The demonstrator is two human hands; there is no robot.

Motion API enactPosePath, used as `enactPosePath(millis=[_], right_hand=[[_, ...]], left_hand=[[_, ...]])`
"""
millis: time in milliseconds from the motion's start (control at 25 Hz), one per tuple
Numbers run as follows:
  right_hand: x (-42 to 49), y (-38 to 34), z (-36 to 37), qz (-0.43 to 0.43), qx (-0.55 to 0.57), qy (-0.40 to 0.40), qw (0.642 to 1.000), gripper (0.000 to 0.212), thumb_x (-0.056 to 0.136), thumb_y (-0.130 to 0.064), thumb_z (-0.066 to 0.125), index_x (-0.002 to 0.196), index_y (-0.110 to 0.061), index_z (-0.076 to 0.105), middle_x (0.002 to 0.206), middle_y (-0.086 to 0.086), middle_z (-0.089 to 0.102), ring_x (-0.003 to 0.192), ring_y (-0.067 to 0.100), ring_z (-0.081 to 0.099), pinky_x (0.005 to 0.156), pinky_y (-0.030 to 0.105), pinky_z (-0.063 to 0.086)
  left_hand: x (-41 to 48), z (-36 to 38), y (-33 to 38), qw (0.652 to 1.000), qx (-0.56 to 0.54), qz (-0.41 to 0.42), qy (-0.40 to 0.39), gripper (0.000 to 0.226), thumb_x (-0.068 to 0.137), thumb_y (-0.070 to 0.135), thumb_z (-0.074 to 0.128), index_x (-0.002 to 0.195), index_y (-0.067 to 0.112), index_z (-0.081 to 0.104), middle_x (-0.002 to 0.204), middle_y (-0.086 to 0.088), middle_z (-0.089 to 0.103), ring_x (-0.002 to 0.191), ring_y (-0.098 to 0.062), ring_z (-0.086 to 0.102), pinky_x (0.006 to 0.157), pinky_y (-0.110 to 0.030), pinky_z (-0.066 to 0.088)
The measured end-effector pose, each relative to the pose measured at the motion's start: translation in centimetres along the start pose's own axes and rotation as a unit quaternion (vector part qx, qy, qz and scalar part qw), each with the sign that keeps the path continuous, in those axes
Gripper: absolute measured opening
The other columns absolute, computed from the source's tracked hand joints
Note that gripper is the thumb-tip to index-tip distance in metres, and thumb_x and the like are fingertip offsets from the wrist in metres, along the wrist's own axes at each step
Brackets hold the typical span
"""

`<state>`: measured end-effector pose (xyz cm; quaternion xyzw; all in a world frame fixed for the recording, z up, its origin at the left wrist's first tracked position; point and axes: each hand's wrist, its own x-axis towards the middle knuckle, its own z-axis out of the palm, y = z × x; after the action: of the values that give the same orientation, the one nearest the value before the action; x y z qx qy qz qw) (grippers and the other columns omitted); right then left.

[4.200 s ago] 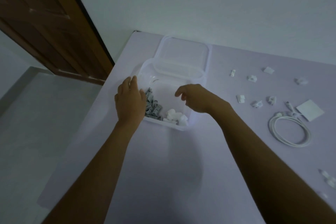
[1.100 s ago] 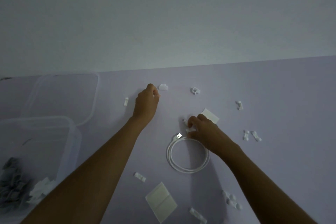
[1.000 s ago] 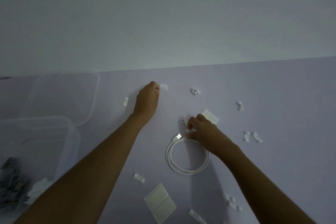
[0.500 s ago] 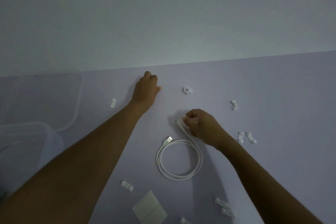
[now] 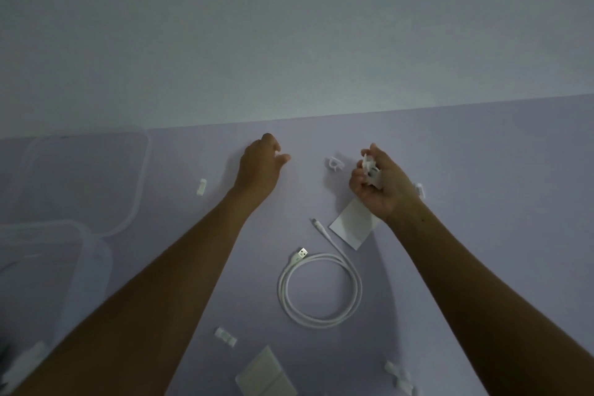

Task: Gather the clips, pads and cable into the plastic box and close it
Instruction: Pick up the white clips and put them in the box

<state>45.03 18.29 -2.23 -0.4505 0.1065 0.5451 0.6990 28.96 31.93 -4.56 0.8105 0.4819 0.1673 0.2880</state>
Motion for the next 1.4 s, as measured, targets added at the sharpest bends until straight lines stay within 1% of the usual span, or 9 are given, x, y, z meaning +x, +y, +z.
enactPosePath(millis=[120,200,280,440,520,680,760,960,1400], right_hand=[[1.3,-0.2,1.2,-0.124,-0.356,0.108,0.920,0.013,0.087,-0.020,0.063,0.087,-0.007,0.061,0.069,0.010,0.055,0.050,0.017,0.050,0.043,0.020,0.040],[2.2,0.2,1.8,-0.214,-0.626,0.104,0.743,0.032,0.086,-0.028,0.064,0.111,-0.008,0.060,0.095,0.010,0.064,0.078,0.025,0.063,0.067,0.029,0.051],[2.7,0.8,2.3,-0.232,-0.746,0.087,0.618,0.045,0.088,-0.030,0.062,0.125,-0.008,0.052,0.116,0.013,0.062,0.104,0.032,0.060,0.085,0.033,0.044],[2.9,1.9,2.3,-0.252,-0.786,0.089,0.558,0.028,0.091,-0.025,0.052,0.110,-0.005,0.054,0.103,0.016,0.062,0.086,0.032,0.057,0.072,0.032,0.043],[2.6,2.1,1.9,-0.268,-0.753,0.088,0.595,0.024,0.088,-0.025,0.054,0.102,-0.006,0.057,0.091,0.011,0.061,0.079,0.028,0.056,0.068,0.031,0.043],[-0.9,2.3,1.0,-0.147,-0.380,0.027,0.913,0.016,0.088,-0.024,0.064,0.083,-0.010,0.058,0.065,0.007,0.053,0.054,0.019,0.049,0.047,0.025,0.044],[-4.1,3.3,0.4,-0.046,-0.185,-0.007,0.982,0.014,0.088,-0.023,0.064,0.086,-0.011,0.058,0.065,0.006,0.051,0.051,0.015,0.046,0.044,0.022,0.043],[-11.4,8.4,-1.5,0.024,-0.030,-0.043,0.998,0.017,0.092,-0.027,0.057,0.091,-0.010,0.060,0.070,0.005,0.058,0.057,0.014,0.052,0.051,0.023,0.050],[-19.7,20.3,1.3,0.051,-0.084,-0.047,0.994,0.036,0.087,-0.035,0.061,0.110,-0.007,0.061,0.089,0.008,0.064,0.070,0.019,0.062,0.063,0.033,0.054]], left_hand=[[-1.4,-0.1,0.6,0.995,-0.080,-0.026,0.048,0.026,0.085,0.029,0.065,0.093,0.005,0.060,0.089,-0.011,0.066,0.078,-0.023,0.059,0.065,-0.022,0.037],[-2.5,-0.1,0.7,0.989,-0.125,-0.044,0.065,0.025,0.085,0.033,0.064,0.092,0.009,0.062,0.087,-0.008,0.068,0.073,-0.024,0.062,0.064,-0.025,0.044],[-3.5,0.0,0.7,0.985,-0.149,-0.050,0.065,0.024,0.086,0.034,0.063,0.094,0.011,0.064,0.088,-0.006,0.069,0.072,-0.025,0.066,0.068,-0.028,0.050],[-5.3,-0.2,0.0,0.986,-0.147,-0.041,0.062,0.021,0.087,0.032,0.061,0.084,0.011,0.064,0.080,-0.002,0.066,0.071,-0.026,0.066,0.066,-0.028,0.046],[-5.9,-0.6,-0.3,0.987,-0.144,-0.044,0.062,0.020,0.087,0.031,0.061,0.082,0.011,0.062,0.076,-0.002,0.064,0.070,-0.026,0.065,0.066,-0.030,0.047],[-8.5,-1.2,0.3,0.982,-0.170,-0.056,0.068,0.017,0.086,0.029,0.061,0.077,0.015,0.058,0.070,0.001,0.062,0.060,-0.012,0.062,0.059,-0.021,0.044],[-10.5,-1.8,1.1,0.976,-0.195,-0.068,0.066,0.017,0.086,0.030,0.061,0.079,0.014,0.061,0.063,0.005,0.060,0.050,-0.002,0.057,0.055,-0.013,0.042],[-16.4,-4.0,1.2,0.974,-0.214,-0.069,0.038,0.019,0.087,0.031,0.059,0.085,0.013,0.063,0.060,0.009,0.058,0.051,-0.005,0.056,0.064,-0.026,0.048],[-25.4,-13.8,-4.3,0.975,-0.213,-0.048,0.036,0.009,0.086,0.026,0.060,0.083,0.017,0.064,0.067,0.013,0.061,0.062,-0.007,0.058,0.062,-0.022,0.049]])
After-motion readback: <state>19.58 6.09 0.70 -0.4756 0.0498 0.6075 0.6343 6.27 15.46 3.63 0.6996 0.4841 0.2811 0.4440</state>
